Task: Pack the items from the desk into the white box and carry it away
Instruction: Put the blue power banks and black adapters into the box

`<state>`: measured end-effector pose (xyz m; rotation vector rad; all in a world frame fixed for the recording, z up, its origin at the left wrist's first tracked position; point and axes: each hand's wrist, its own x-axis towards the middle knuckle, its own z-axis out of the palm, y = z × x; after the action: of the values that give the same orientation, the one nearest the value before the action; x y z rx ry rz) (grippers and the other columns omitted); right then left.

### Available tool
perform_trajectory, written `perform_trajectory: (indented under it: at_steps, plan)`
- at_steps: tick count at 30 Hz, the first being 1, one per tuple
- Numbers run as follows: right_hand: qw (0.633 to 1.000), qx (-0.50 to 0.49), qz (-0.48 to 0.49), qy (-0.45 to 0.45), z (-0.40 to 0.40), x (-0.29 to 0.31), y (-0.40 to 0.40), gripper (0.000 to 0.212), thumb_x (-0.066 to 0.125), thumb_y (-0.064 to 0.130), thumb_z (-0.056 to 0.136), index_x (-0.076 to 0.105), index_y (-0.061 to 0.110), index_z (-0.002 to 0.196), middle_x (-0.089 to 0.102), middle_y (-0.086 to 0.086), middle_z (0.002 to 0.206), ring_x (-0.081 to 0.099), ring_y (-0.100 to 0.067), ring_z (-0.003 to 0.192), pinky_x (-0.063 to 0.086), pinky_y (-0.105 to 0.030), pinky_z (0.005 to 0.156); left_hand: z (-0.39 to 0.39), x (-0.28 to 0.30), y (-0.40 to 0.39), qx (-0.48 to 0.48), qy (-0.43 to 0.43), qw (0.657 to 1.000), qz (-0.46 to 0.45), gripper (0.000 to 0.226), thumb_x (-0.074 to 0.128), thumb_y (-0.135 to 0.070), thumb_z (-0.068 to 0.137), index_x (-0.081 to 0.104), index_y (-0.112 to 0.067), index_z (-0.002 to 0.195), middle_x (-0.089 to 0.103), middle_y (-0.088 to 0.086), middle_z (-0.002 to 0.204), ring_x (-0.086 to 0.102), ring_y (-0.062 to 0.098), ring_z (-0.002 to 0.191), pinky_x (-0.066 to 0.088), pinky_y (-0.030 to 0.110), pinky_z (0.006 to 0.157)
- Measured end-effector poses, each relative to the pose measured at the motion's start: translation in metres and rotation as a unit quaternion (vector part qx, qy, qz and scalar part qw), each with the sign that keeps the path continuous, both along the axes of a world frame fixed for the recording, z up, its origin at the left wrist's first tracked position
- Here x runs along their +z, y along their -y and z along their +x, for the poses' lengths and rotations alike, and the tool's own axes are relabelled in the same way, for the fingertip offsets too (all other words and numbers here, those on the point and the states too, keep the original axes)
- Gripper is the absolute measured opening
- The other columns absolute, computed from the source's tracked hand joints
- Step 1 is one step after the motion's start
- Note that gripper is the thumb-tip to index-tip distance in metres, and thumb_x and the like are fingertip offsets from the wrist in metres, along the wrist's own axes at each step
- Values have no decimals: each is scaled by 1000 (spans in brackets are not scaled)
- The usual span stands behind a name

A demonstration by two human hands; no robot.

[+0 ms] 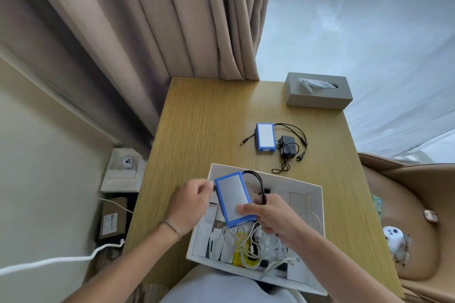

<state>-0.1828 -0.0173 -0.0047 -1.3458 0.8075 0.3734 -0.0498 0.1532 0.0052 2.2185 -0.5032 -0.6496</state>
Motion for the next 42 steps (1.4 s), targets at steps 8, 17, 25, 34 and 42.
perform_trajectory:
  at_steps: [8,17,25,34,42]
  plan:
    - [998,-13,-22,-61,19,-37,-18,35,86,32,78,63,8,87,44,-3,64,28,-11,45,26,-24,42,14,-42,-5,-12,89,994,68,38,61,-23,93,60,-23,131,61,-8,104,60,10,90,54,28,77]
    - [988,-126,31,-90,43,-79,-40,25,80,17,86,58,4,85,45,-5,50,38,-15,39,34,-27,42,9,-45,-6,-18,82,995,48,36,59,-19,96,58,-24,132,60,-9,101,59,11,89,52,27,75]
    - [991,-70,-30,-110,53,-79,-40,32,61,27,100,58,2,79,59,-11,57,62,-26,45,51,-33,44,6,-50,-5,-18,91,995,36,34,57,-14,96,58,-20,129,56,-8,102,54,13,92,43,24,74]
    - [845,274,-439,-137,42,-67,-14,29,41,28,101,57,9,86,53,-3,70,51,-22,62,38,-31,50,6,-55,-6,-29,99,994,39,31,53,-15,99,55,-21,129,52,-9,103,52,9,88,38,15,66]
    - [794,284,-511,-167,24,-78,-1,37,49,43,103,54,16,78,47,2,65,56,-22,67,42,-33,57,13,-53,-5,-43,94,993,53,37,56,-19,97,50,-24,134,59,-3,113,57,11,90,44,18,67]
